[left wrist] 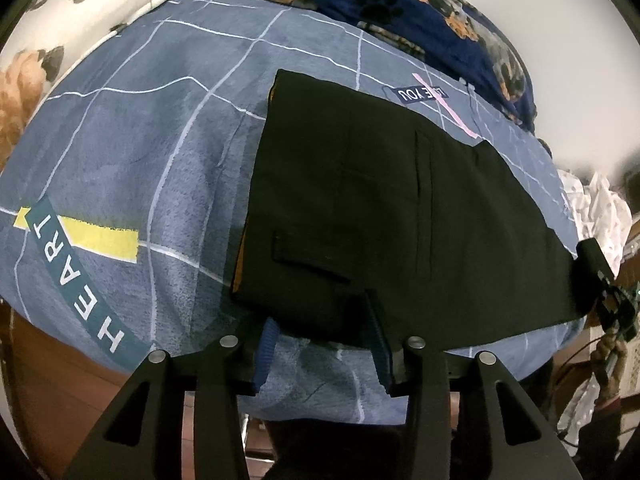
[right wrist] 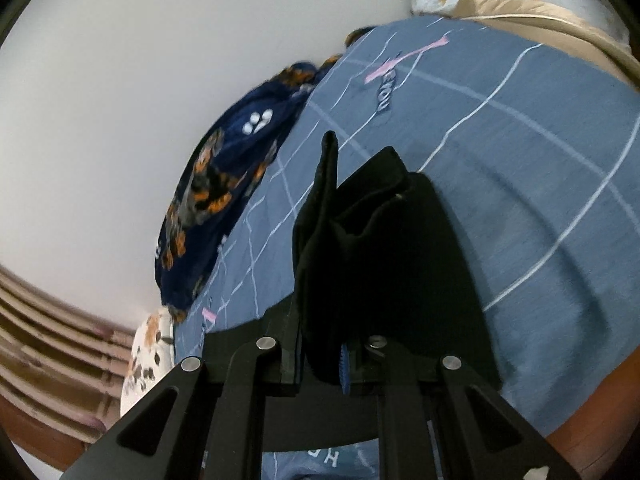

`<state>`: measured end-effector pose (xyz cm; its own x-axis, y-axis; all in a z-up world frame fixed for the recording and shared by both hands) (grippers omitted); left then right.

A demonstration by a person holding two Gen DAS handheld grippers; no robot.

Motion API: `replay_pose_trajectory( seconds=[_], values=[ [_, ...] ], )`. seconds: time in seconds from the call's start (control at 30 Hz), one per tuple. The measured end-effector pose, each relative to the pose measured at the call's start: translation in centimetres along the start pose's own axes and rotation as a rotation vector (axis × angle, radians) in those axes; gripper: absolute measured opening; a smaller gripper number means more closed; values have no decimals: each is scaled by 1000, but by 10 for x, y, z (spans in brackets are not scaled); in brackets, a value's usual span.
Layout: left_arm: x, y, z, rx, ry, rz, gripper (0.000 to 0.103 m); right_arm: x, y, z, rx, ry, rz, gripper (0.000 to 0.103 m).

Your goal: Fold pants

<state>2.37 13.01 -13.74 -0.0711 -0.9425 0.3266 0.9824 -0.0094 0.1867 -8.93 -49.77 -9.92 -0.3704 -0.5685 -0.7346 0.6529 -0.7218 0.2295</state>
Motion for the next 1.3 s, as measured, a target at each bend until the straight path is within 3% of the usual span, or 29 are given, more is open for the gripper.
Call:
replay_pose_trajectory(
  seconds=[0.4,1.3],
  values=[
    [10,-2,-2,1,41,-54,53,-29,-26,-33,-81,12,45,13],
    [22,-3,-6,1,127,-142,62,-83,-67,-91,-216,70,118,13]
  ],
)
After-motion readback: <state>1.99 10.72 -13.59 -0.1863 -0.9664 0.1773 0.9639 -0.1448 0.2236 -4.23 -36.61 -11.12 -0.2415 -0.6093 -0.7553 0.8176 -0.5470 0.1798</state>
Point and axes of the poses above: each gripper's, at about its wrist camera, not at the fingertips, and z roughly against the way its jaws point, x to its right, y to its top, the point moved 4 cm from there along -z, roughly the way its jaws point, and after that the axes turned 9 degrees about -x, right-handed, at the moved point
